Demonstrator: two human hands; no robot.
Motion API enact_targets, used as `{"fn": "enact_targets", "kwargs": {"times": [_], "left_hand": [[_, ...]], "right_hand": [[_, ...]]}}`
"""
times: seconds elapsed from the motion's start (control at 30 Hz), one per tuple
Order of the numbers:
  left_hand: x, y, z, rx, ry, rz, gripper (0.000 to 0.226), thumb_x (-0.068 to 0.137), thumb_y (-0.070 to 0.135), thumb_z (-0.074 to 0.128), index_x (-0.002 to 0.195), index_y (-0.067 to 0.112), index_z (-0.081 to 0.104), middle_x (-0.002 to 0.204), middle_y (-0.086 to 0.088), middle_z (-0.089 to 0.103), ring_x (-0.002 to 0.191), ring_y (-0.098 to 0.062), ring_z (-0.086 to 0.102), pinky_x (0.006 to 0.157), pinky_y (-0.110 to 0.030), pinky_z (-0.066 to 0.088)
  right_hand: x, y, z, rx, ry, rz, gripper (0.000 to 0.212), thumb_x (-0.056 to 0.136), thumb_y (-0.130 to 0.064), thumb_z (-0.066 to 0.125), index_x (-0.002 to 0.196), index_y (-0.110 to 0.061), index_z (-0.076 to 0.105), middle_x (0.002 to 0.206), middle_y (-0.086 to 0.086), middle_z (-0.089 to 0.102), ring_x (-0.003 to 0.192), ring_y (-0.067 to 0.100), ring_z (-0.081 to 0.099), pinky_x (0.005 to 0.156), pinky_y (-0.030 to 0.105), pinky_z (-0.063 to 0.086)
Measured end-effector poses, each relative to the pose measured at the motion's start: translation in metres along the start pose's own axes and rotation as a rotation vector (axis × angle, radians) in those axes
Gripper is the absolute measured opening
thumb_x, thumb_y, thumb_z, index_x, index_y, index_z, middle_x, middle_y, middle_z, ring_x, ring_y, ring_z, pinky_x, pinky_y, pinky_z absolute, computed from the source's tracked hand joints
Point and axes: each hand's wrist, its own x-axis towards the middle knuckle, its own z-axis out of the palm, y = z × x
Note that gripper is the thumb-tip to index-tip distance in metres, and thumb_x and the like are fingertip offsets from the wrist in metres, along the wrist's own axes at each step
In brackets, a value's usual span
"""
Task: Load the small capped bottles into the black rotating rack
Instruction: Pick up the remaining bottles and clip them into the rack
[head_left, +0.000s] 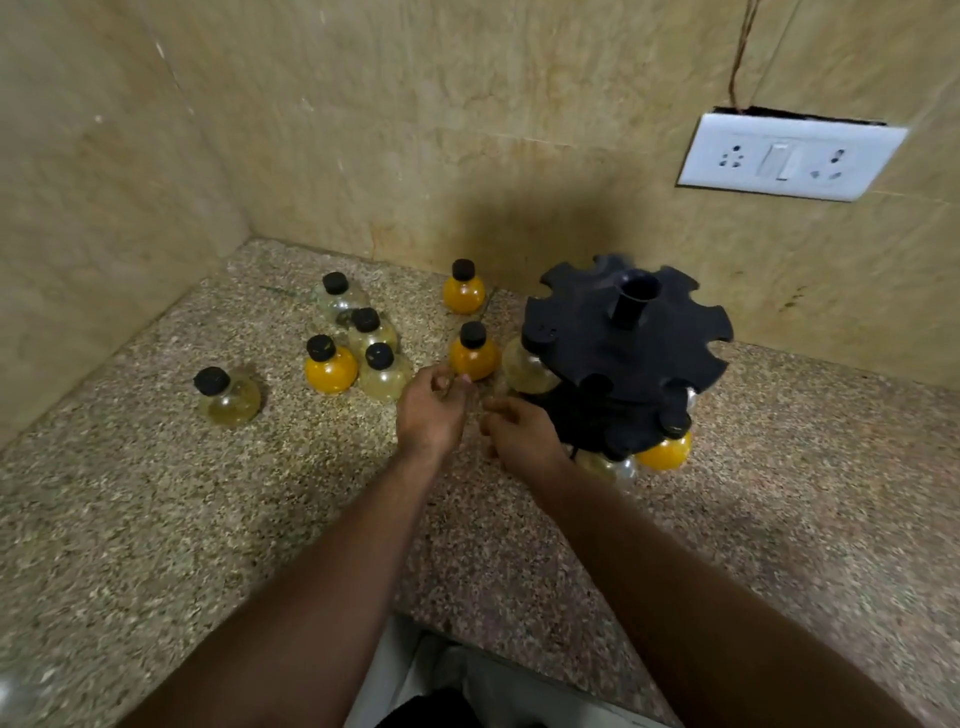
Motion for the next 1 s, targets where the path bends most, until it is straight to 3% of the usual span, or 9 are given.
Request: {"fn": "enact_targets", "kwargs": {"times": [0.13,0.27,0.4,0.47,0.57,0.67,0.83,1.0], "left_hand": [[0.036,-0.017,-0.01,0.097,-0.075,-0.031,0.053,0.091,0.046,0.066,0.136,0.019,0.057,0.131,-0.006,0.063,0.121,-0.027,0.058,0.097,-0.037,0.049],[0.07,-0.024,-0.012,0.143,-0.137,0.002,0.059,0.092,0.049,0.064,0.141,0.019,0.052,0.14,-0.006,0.057,0.125,-0.028,0.056,0.102,-0.045,0.048],[0.1,-0.029,-0.008,0.226,-0.238,0.164,0.061,0.094,0.048,0.062,0.145,0.019,0.046,0.147,-0.008,0.05,0.133,-0.028,0.049,0.106,-0.046,0.044],[0.12,-0.032,-0.005,0.255,-0.301,0.216,0.066,0.093,0.048,0.063,0.148,0.02,0.041,0.151,-0.008,0.046,0.137,-0.028,0.044,0.109,-0.047,0.042],[0.137,-0.029,0.002,0.297,-0.39,0.282,0.068,0.093,0.046,0.065,0.151,0.023,0.038,0.156,-0.003,0.041,0.142,-0.026,0.038,0.114,-0.048,0.036],[0.151,-0.027,0.008,0.298,-0.475,0.335,0.07,0.094,0.041,0.067,0.154,0.024,0.035,0.159,-0.002,0.036,0.145,-0.025,0.033,0.116,-0.046,0.032],[0.167,-0.03,0.015,0.308,-0.577,0.421,0.066,0.094,0.035,0.068,0.152,0.026,0.039,0.157,0.0,0.039,0.145,-0.025,0.033,0.117,-0.045,0.03],[0.175,-0.037,0.018,0.284,-0.581,0.46,0.058,0.092,0.034,0.069,0.146,0.024,0.049,0.147,-0.002,0.052,0.135,-0.026,0.046,0.11,-0.048,0.04]], "right_hand": [[0.023,-0.007,0.024,-0.283,0.005,-0.049,0.038,0.101,-0.03,0.054,0.137,-0.016,0.055,0.13,0.011,0.062,0.115,0.035,0.062,0.093,0.042,0.051],[0.045,-0.006,0.047,-0.573,-0.103,-0.122,0.049,0.105,-0.035,0.05,0.146,-0.01,0.044,0.14,0.016,0.056,0.124,0.037,0.057,0.097,0.044,0.049],[0.065,0.009,0.072,-0.648,-0.134,-0.09,0.059,0.095,-0.04,0.052,0.147,-0.015,0.041,0.14,0.015,0.055,0.123,0.037,0.058,0.095,0.046,0.053],[0.079,0.016,0.083,-0.702,-0.149,-0.055,0.065,0.092,-0.042,0.051,0.15,-0.017,0.037,0.148,0.015,0.046,0.132,0.039,0.049,0.1,0.05,0.05],[0.089,0.017,0.09,-0.854,-0.206,0.003,0.08,0.097,-0.051,0.049,0.162,-0.019,0.014,0.169,0.014,0.011,0.154,0.042,0.012,0.118,0.06,0.029],[0.102,0.019,0.095,-0.921,-0.248,0.053,0.091,0.098,-0.061,0.048,0.164,-0.026,-0.004,0.17,0.01,-0.017,0.155,0.041,-0.011,0.121,0.063,0.011],[0.111,0.028,0.107,-0.988,-0.276,0.117,0.106,0.089,-0.079,0.043,0.161,-0.03,-0.017,0.166,0.01,-0.029,0.152,0.044,-0.022,0.118,0.071,-0.002],[0.115,0.033,0.114,-1.063,-0.27,0.13,0.115,0.082,-0.089,0.037,0.16,-0.026,-0.02,0.165,0.013,-0.031,0.15,0.047,-0.027,0.116,0.073,-0.002]]}}
